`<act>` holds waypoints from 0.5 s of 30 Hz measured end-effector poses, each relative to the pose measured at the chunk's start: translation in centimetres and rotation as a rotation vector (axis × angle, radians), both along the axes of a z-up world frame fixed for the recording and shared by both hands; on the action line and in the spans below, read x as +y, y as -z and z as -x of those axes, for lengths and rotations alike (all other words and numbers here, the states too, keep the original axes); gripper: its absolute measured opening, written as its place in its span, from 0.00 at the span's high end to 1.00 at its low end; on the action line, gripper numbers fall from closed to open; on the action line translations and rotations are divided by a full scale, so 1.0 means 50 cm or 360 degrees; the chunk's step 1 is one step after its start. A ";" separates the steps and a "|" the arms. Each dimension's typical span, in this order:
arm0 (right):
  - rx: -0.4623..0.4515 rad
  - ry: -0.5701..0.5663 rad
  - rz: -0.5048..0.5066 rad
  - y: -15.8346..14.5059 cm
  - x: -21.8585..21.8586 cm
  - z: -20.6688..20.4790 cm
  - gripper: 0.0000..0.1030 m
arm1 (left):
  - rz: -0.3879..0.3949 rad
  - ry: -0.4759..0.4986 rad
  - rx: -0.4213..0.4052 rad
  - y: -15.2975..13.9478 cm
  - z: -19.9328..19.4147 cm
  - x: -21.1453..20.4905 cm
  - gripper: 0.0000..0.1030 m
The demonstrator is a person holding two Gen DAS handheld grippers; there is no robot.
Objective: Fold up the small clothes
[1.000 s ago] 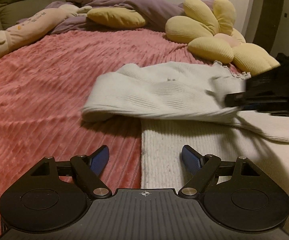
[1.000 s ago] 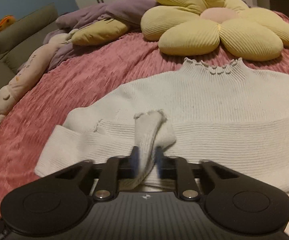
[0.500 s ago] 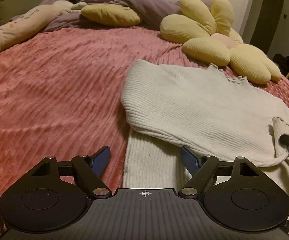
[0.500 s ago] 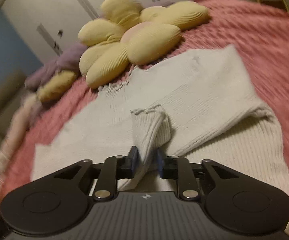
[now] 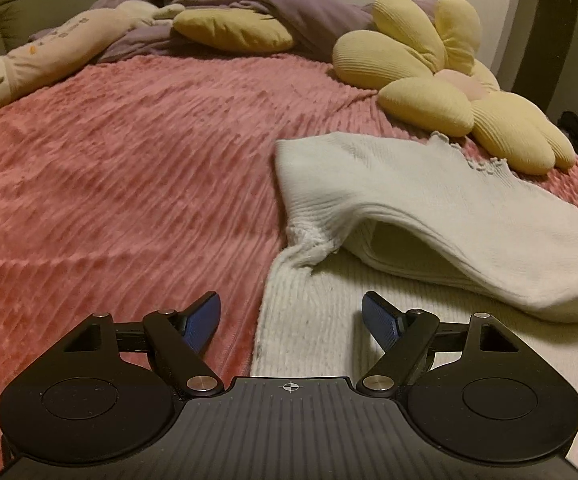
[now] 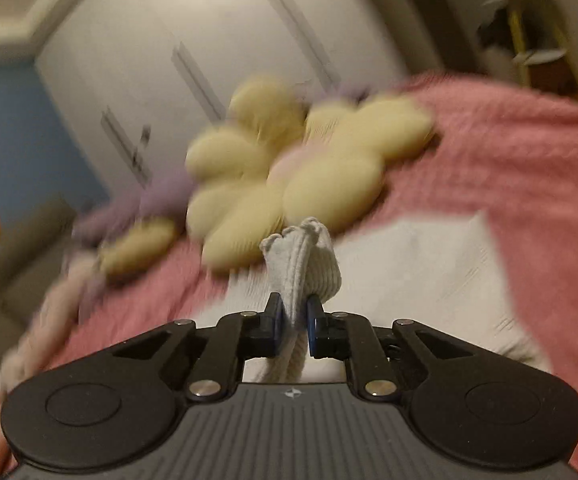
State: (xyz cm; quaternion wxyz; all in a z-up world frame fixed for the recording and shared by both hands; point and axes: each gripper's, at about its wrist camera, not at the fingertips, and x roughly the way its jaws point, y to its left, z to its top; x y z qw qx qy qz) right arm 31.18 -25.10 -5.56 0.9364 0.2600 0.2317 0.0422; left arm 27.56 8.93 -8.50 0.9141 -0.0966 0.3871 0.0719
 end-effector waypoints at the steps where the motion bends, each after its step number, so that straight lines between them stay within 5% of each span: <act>1: 0.0005 0.0028 -0.0005 0.005 -0.012 0.004 0.85 | 0.0004 -0.0002 0.0006 0.001 -0.002 -0.001 0.19; 5: 0.0376 0.0082 -0.0026 0.080 -0.062 -0.012 0.79 | -0.0020 0.0020 0.0007 0.002 -0.004 -0.006 0.19; 8: 0.0395 0.0123 -0.0241 0.103 -0.100 -0.003 0.78 | -0.0042 0.0026 0.0014 0.002 -0.007 -0.006 0.19; 12: 0.0381 0.0120 -0.0207 0.087 -0.102 -0.020 0.64 | -0.0016 0.0017 0.0008 -0.002 -0.010 -0.002 0.19; 15: 0.0393 0.0134 -0.0239 0.090 -0.108 -0.030 0.69 | -0.0022 0.0033 0.0011 -0.004 -0.015 -0.007 0.19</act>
